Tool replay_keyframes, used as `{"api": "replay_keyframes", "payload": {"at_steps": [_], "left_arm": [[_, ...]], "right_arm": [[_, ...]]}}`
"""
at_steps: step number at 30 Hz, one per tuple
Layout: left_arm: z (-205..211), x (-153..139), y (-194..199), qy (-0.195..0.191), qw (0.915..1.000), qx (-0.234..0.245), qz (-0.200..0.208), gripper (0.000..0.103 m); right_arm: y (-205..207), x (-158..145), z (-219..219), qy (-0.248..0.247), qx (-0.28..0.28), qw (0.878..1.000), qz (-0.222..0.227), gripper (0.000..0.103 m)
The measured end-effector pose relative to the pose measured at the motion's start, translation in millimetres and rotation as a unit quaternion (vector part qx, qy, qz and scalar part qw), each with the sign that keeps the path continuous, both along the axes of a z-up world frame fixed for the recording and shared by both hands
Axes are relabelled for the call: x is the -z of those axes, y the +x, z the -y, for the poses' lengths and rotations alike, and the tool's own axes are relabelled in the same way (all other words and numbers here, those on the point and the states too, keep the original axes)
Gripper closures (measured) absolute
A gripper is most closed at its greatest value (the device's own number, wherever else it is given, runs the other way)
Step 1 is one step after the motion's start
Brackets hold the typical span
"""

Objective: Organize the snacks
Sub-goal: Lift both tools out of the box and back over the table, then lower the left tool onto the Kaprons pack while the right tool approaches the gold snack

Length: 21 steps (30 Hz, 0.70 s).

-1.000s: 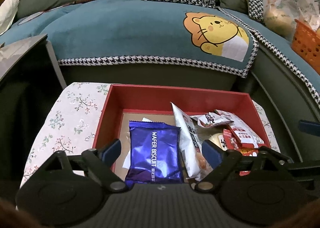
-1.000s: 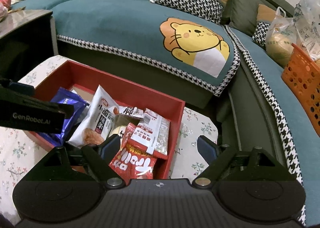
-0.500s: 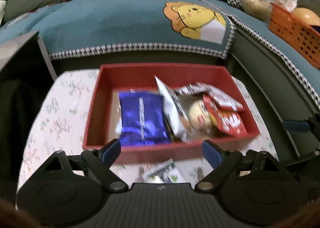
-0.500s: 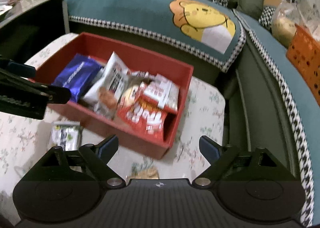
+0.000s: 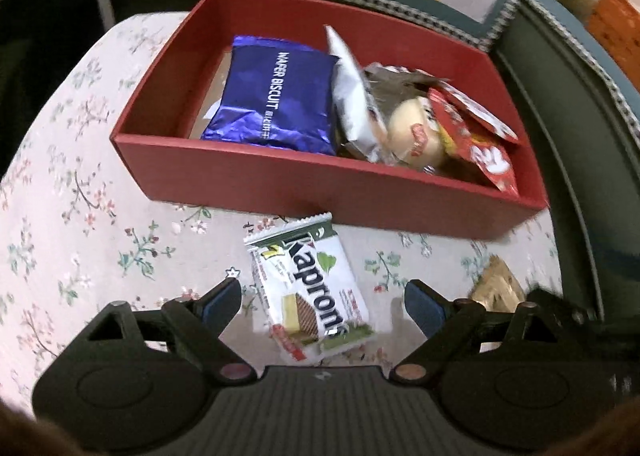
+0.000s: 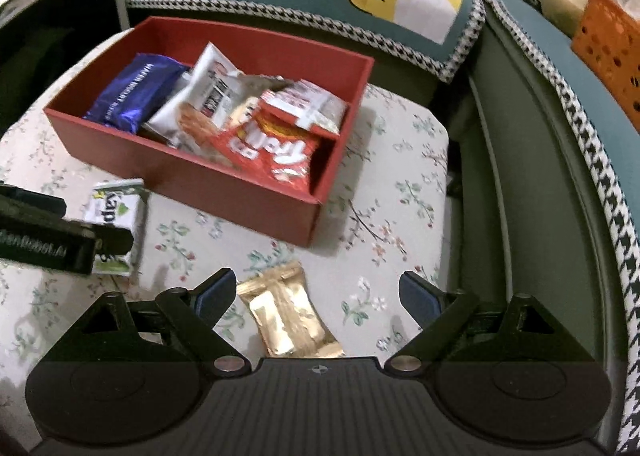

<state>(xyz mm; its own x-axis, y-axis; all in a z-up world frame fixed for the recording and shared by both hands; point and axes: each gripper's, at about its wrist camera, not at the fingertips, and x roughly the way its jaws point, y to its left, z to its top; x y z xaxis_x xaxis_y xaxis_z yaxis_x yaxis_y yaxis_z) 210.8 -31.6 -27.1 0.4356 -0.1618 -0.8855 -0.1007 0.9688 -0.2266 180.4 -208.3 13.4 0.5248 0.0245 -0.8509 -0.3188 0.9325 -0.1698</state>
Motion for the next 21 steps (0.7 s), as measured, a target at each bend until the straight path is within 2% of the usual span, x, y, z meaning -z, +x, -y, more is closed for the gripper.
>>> {"api": "replay_keyframes", "payload": {"at_steps": [5,10,17,21], "left_arm": [[8,22,10,0.014,0.9991,-0.033,-0.022,0.0],[8,26,9,0.016,0.9976,-0.067,-0.002,0.0],[14,27,-11,0.061,0.9978,-0.024,0.009,0.0],[1,25,-29,0.071,0.9974,-0.012,0.009,0.0]], "right_arm": [[1,2,11,0.008,0.005,1.0,-0.005,0.01],[2,3,19,0.017,0.004,1.0,-0.01,0.009],[3,12,20,0.022,0.0,0.999,-0.03,0.009],[4,13,16,0.023,-0.006,0.999,-0.033,0.008]]}}
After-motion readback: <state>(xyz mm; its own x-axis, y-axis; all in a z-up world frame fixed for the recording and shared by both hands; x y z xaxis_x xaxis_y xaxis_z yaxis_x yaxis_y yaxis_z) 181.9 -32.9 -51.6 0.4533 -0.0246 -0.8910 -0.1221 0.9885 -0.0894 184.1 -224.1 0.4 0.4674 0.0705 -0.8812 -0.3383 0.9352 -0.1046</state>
